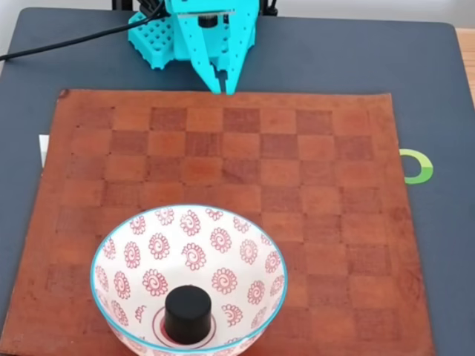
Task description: Grasp a black cylinder and put it in a bowl.
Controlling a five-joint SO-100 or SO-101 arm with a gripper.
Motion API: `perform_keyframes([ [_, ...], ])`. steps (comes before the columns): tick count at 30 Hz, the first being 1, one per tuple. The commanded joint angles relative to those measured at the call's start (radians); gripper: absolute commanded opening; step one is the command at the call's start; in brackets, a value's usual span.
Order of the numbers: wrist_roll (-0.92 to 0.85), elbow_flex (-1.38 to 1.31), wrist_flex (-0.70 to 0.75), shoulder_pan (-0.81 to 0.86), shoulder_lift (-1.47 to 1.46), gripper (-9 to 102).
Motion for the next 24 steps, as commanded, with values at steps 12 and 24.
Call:
perform_keyframes([
  [12, 0.008, 0.098, -0.054, -0.006, 0.009, 0],
  [24, 0.031, 0.095, -0.100, 0.000, 0.014, 1],
])
